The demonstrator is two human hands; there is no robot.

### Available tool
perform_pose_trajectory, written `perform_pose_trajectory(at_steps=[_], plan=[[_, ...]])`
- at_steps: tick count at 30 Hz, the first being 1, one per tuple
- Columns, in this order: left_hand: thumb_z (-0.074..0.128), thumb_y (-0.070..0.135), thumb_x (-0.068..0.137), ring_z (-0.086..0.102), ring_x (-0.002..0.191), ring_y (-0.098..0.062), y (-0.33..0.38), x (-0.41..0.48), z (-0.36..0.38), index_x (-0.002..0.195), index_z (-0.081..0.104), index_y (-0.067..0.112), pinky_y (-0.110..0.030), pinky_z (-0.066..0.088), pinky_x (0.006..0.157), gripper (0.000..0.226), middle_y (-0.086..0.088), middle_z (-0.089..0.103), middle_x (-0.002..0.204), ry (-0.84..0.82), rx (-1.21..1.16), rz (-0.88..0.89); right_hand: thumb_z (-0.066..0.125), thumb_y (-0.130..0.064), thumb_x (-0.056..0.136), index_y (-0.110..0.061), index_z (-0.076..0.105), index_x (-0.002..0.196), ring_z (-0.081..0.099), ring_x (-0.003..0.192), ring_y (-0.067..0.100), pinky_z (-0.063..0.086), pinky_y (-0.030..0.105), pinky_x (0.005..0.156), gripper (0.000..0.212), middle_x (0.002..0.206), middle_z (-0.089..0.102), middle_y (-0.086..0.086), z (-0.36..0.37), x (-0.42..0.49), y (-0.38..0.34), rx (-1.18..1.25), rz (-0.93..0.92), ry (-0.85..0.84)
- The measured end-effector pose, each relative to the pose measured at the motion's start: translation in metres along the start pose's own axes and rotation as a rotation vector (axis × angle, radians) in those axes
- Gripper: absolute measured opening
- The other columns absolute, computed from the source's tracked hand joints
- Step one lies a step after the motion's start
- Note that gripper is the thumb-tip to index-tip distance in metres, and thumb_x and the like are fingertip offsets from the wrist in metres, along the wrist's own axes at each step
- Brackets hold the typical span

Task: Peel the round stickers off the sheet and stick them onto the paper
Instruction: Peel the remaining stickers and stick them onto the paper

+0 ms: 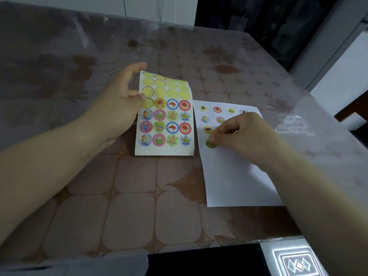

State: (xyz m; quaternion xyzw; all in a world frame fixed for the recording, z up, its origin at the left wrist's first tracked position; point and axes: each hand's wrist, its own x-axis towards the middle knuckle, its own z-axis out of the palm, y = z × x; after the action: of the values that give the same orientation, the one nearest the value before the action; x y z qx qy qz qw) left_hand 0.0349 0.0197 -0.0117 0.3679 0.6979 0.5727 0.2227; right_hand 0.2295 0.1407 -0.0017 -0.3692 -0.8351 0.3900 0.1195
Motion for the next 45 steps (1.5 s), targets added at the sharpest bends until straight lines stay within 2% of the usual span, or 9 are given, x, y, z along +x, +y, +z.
perform_pose_trajectory(at_steps=[3,9,14,18,22,27,30,36,45], plan=[[0.039,0.000,0.096,0.068,0.078,-0.009,-0.001,0.000,0.001,0.131,0.038,0.038,-0.025,0.049,0.072,0.051,-0.002,0.068,0.098,-0.022,-0.021,-0.004,0.077,-0.018,0.071,-0.021,0.069,0.064,0.048,0.060,-0.020,0.034,0.002,0.052,0.011,0.054,0.058,-0.017,0.001,0.000,-0.002,-0.053,-0.013,0.022],[0.041,0.004,0.097,0.070,0.080,-0.010,0.003,-0.004,0.003,0.124,0.040,0.043,-0.030,0.051,0.079,0.048,-0.002,0.070,0.093,-0.065,-0.043,-0.013,0.078,-0.038,0.068,-0.025,0.037,0.072,0.037,0.058,0.009,0.029,0.024,0.049,0.043,0.072,0.041,-0.008,-0.007,0.005,-0.007,-0.329,0.009,0.015],[0.045,0.005,0.095,0.069,0.090,-0.021,0.006,-0.007,0.002,0.126,0.042,0.042,-0.044,0.047,0.097,0.049,-0.011,0.071,0.092,-0.087,-0.060,-0.001,0.068,-0.029,0.081,-0.029,0.048,0.072,0.047,0.060,-0.001,0.032,0.007,0.049,0.021,0.073,0.049,-0.011,-0.010,0.016,-0.032,-0.210,-0.308,0.140],[0.044,0.003,0.095,0.068,0.082,-0.014,0.007,-0.007,0.003,0.127,0.044,0.040,-0.033,0.049,0.087,0.049,-0.001,0.072,0.082,-0.117,-0.137,0.017,0.071,-0.027,0.079,-0.028,0.061,0.086,0.046,0.078,-0.004,0.035,0.006,0.071,0.013,0.088,0.048,-0.008,0.019,0.027,-0.037,-0.135,-0.500,0.195],[0.040,0.000,0.095,0.066,0.074,-0.012,0.006,-0.008,0.005,0.126,0.044,0.041,-0.028,0.051,0.077,0.052,-0.001,0.068,0.074,-0.172,-0.193,0.053,0.073,-0.032,0.076,-0.027,0.068,0.096,0.050,0.095,0.015,0.039,0.022,0.085,0.021,0.095,0.047,-0.008,0.039,0.032,-0.029,-0.071,-0.513,0.288],[0.050,0.018,0.081,0.059,0.087,-0.021,0.005,-0.009,0.008,0.123,0.045,0.053,-0.048,0.046,0.097,0.055,-0.014,0.062,0.093,-0.234,-0.244,0.012,0.072,-0.033,0.074,-0.027,0.072,0.094,0.048,0.091,0.016,0.041,0.029,0.083,0.021,0.089,0.047,-0.010,0.045,0.028,-0.025,-0.038,-0.564,0.448],[0.064,0.020,0.084,0.068,0.088,-0.010,0.007,-0.012,0.008,0.134,0.036,0.043,-0.029,0.052,0.085,0.062,0.001,0.074,0.090,-0.253,-0.260,0.070,0.071,-0.033,0.074,-0.028,0.073,0.093,0.044,0.088,0.012,0.043,0.038,0.079,0.020,0.087,0.048,-0.013,0.046,0.026,-0.026,-0.069,-0.602,0.511],[0.051,0.008,0.092,0.068,0.088,-0.007,0.014,-0.017,0.010,0.140,0.027,0.035,-0.016,0.049,0.079,0.060,-0.001,0.074,0.092,-0.208,-0.171,0.181,0.071,-0.036,0.074,-0.031,0.073,0.088,0.042,0.083,0.009,0.034,0.030,0.079,0.015,0.082,0.051,-0.023,0.047,0.022,-0.028,-0.060,-0.668,0.545],[0.052,0.007,0.091,0.069,0.092,-0.010,0.014,-0.017,0.011,0.139,0.030,0.036,-0.023,0.051,0.088,0.060,0.002,0.075,0.091,-0.195,-0.193,0.172,0.072,-0.036,0.074,-0.031,0.074,0.082,0.040,0.084,0.004,0.029,0.027,0.083,0.010,0.083,0.054,-0.024,0.046,0.022,-0.029,-0.074,-0.706,0.584]])
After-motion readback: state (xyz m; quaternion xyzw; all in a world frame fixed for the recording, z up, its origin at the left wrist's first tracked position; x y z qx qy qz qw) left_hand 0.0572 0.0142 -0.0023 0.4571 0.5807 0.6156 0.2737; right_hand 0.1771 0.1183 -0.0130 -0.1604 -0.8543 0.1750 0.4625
